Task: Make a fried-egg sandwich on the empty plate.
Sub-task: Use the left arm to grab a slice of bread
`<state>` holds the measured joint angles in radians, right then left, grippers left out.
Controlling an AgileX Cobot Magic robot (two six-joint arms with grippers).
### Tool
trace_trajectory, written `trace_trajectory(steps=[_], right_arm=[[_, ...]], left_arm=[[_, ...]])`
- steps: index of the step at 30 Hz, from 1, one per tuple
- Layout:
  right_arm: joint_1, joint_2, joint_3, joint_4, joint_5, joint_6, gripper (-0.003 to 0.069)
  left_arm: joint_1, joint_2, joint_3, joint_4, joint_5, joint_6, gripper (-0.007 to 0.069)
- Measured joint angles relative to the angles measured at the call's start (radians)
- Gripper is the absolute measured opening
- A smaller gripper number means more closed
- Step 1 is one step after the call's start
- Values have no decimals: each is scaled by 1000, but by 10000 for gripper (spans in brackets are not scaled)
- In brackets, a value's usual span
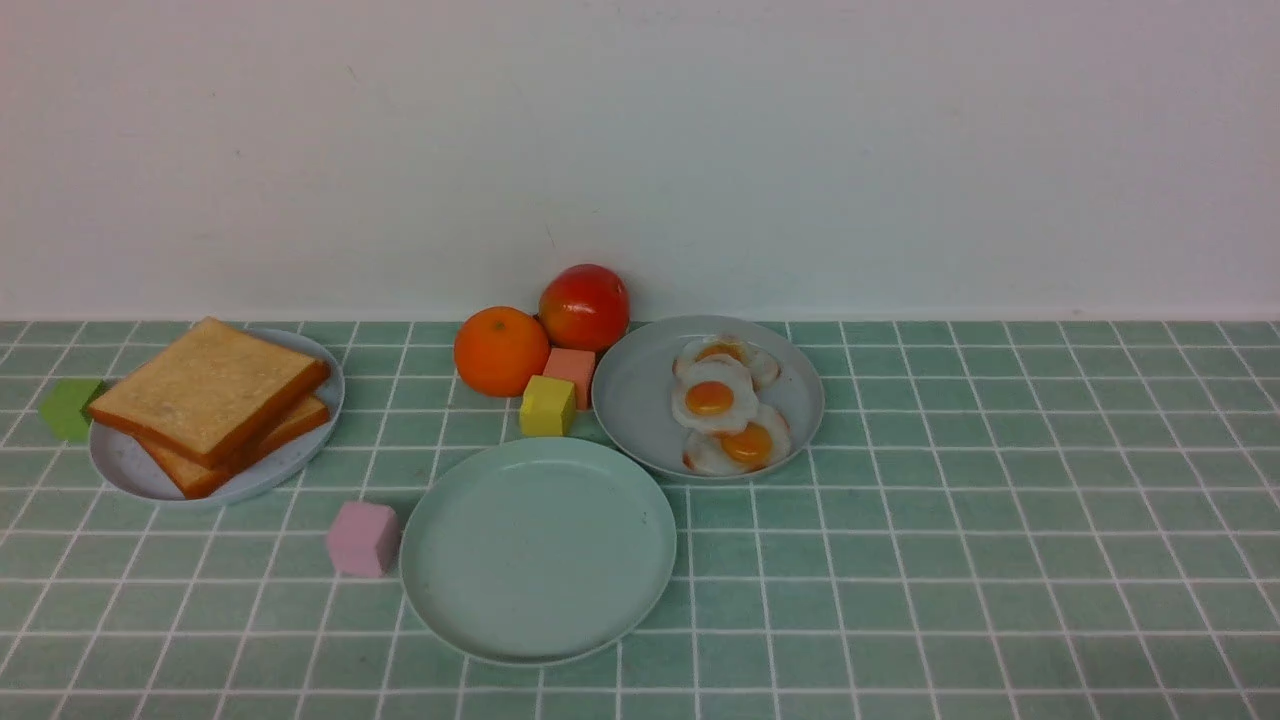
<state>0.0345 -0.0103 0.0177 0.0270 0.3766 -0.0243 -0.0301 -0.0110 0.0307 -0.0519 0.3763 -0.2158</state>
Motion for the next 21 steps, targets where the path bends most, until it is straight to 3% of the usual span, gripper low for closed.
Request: trace_trajectory(steps=[17, 21], right_arm=[[0, 0, 0, 0, 0, 0, 239], [0, 0, 0, 0, 0, 0, 239]], left_arm=[[0, 0, 0, -15, -36, -2, 188], [0, 0, 0, -214, -205, -105, 194]])
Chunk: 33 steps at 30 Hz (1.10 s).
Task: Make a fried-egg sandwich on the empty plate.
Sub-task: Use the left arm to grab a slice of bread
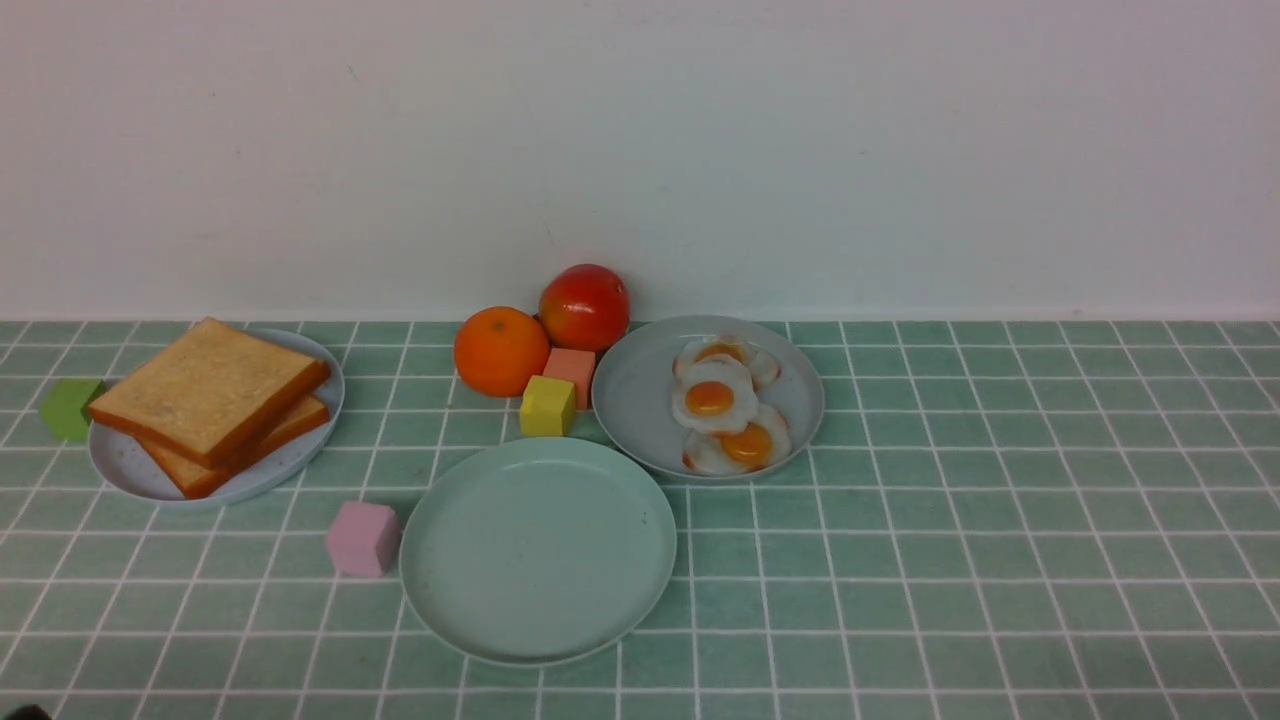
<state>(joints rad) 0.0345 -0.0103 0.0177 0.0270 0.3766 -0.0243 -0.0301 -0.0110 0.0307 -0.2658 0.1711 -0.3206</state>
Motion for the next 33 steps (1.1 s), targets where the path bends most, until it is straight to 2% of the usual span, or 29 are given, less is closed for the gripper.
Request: trace_trajectory(steps=[6, 11, 15, 16, 18, 19, 20, 23, 27, 31, 33], right_arm=[[0, 0, 0, 0, 0, 0, 239], [0, 0, 0, 0, 0, 0, 239], [0, 0, 0, 0, 0, 0, 239], [0, 0, 0, 0, 0, 0, 239], [0, 0, 0, 0, 0, 0, 239], [0, 0, 0, 0, 0, 0, 239], [0, 0, 0, 23, -14, 12, 239], [0, 0, 7, 159, -68, 89, 239], [0, 0, 8, 342, -182, 183, 239], [0, 0, 6, 483, -283, 207, 239], [0, 1, -41, 499, -212, 199, 220]], left_arm=[[0, 0, 0, -283, -191, -140, 198], [0, 8, -55, -315, -106, -111, 198], [0, 192, -266, -253, 109, 65, 198], [0, 203, -277, -251, 118, 84, 198], [0, 353, -409, -235, 242, 202, 198], [0, 379, -432, -234, 265, 212, 198], [0, 482, -521, -229, 360, 302, 198], [0, 650, -659, -228, 499, 399, 167], [0, 792, -747, -222, 541, 459, 82], [0, 943, -793, -213, 547, 591, -13], [0, 1029, -825, -197, 551, 630, -13]])
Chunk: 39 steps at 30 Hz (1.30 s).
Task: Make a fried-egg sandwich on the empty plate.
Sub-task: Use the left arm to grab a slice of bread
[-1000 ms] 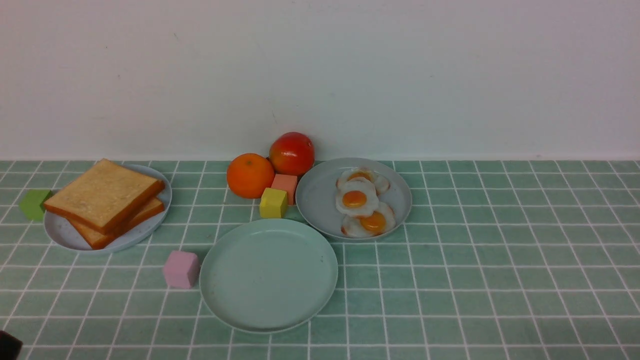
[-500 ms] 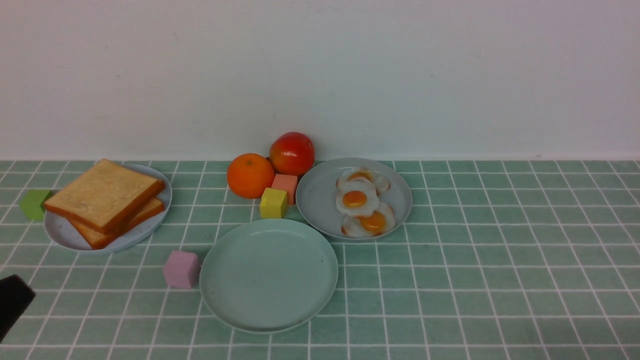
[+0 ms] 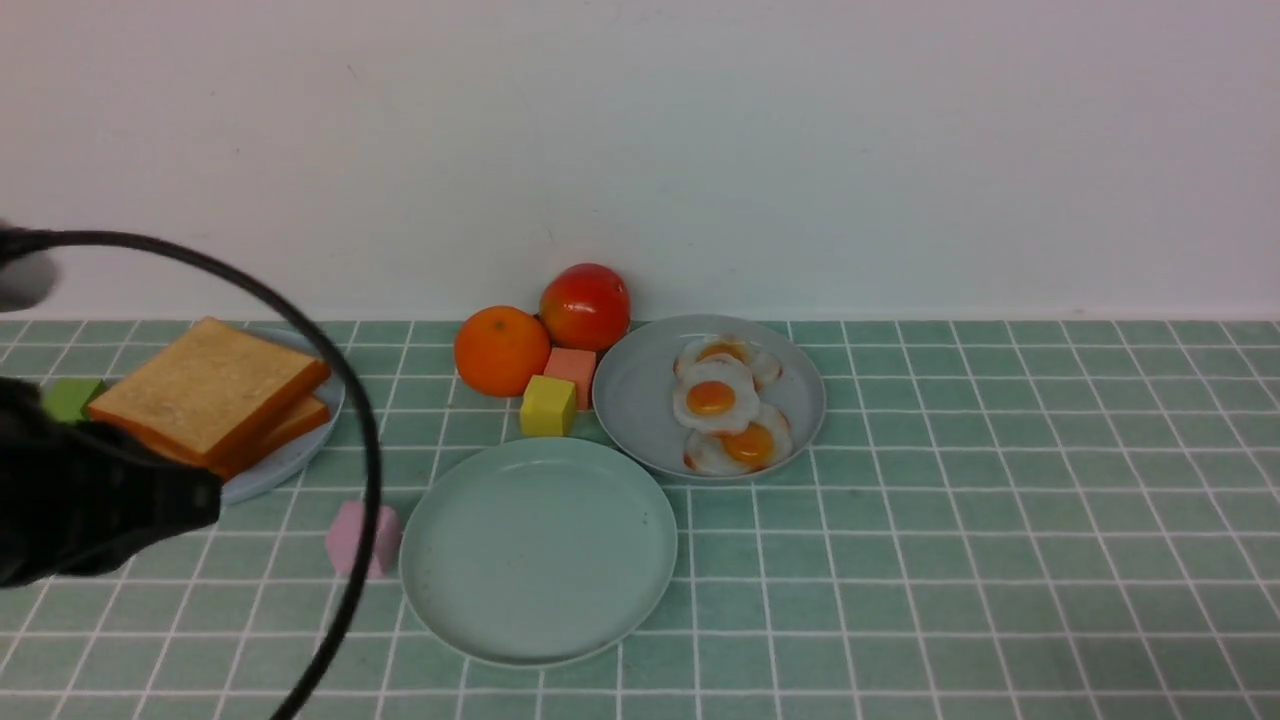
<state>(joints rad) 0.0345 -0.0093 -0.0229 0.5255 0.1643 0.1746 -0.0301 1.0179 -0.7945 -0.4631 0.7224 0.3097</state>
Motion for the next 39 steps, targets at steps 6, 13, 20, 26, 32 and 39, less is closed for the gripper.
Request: trace_trajectory(steps=[6, 13, 20, 26, 32, 39], right_arm=[[0, 181, -370, -81, 405, -245, 78], [77, 422, -685, -110, 665, -433, -2], [265, 677, -918, -128, 873, -450, 0], [333, 754, -935, -131, 908, -453, 1], [334, 756, -940, -136, 908, -453, 3], [334, 756, -940, -116, 908, -454, 7]], left_arm=[[0, 225, -115, 102, -42, 7, -13], [0, 471, -271, 348, -131, -118, -13], [0, 726, -489, 577, -121, -200, 49], [0, 842, -564, 627, -126, -188, 285], [0, 929, -570, 641, -171, -123, 418], [0, 970, -579, 670, -190, -113, 328]])
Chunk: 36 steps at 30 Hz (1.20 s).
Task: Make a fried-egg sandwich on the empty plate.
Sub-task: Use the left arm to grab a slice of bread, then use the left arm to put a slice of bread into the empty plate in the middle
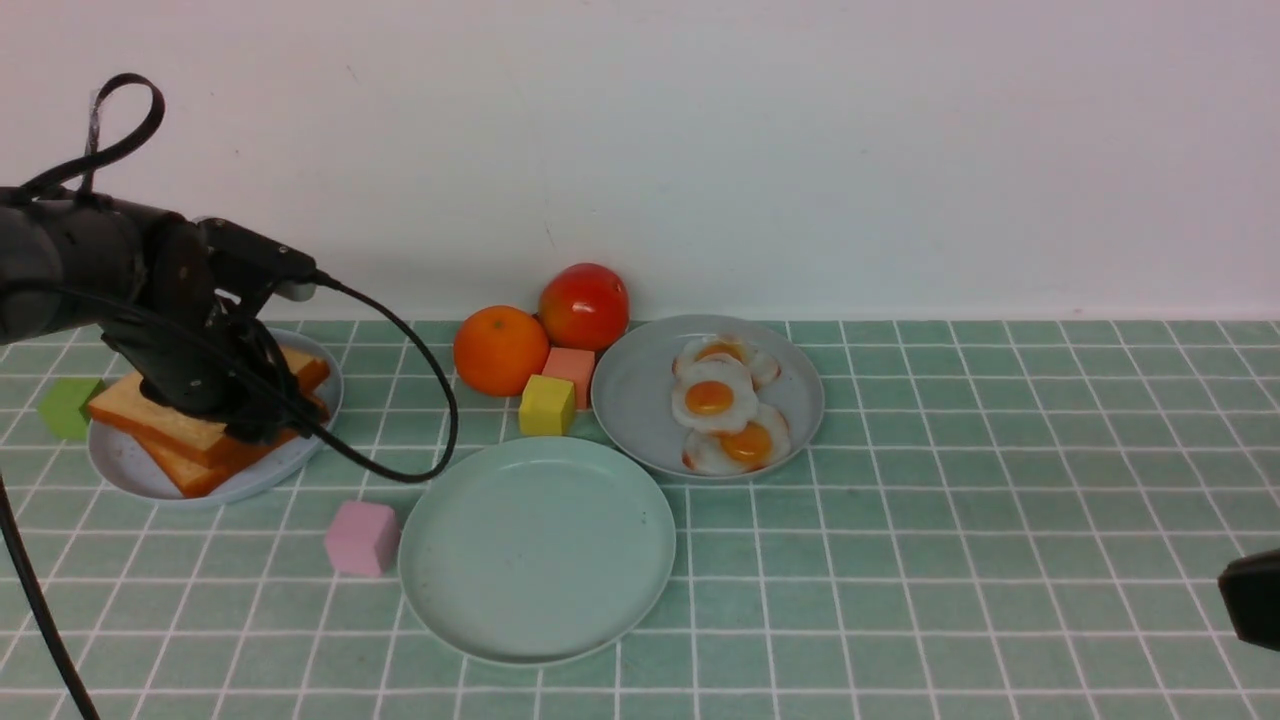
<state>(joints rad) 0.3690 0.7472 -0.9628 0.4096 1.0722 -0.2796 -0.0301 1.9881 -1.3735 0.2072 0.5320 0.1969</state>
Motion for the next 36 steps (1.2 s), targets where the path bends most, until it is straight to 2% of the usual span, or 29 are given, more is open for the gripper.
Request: trace_trajectory(steps=[4, 6, 7, 14, 19, 22, 25, 26, 27, 31, 36], right_arm=[[0, 0, 0, 14, 0, -2, 8], [0, 0, 0, 14, 2, -2, 8], [0, 0, 0, 14, 4, -2, 10], [0, 0, 0, 14, 12, -2, 11], [0, 0, 0, 18, 12, -2, 15], [0, 0, 0, 18, 12, -2, 15], [0, 0, 0, 13, 12, -2, 15], [0, 0, 0, 13, 12, -2, 15], [0, 0, 0, 13, 11, -2, 15], [0, 0, 0, 13, 10, -2, 15], [0, 0, 0, 13, 14, -2, 15]], left_arm=[[1, 1, -3, 16, 7, 3, 137], [1, 1, -3, 22, 10, 4, 93], [1, 0, -3, 27, 11, 6, 48], [1, -61, 2, 19, 43, -2, 45], [-20, -196, 9, -12, 90, -65, 45], [-100, -272, 47, -28, 121, -91, 45], [-273, -337, 124, -43, 129, -106, 45], [-298, -340, 135, -46, 130, -109, 45], [-383, -344, 171, -53, 134, -114, 45], [-566, -309, 204, -28, 124, -131, 45], [-647, -237, 207, 72, 60, -213, 45]])
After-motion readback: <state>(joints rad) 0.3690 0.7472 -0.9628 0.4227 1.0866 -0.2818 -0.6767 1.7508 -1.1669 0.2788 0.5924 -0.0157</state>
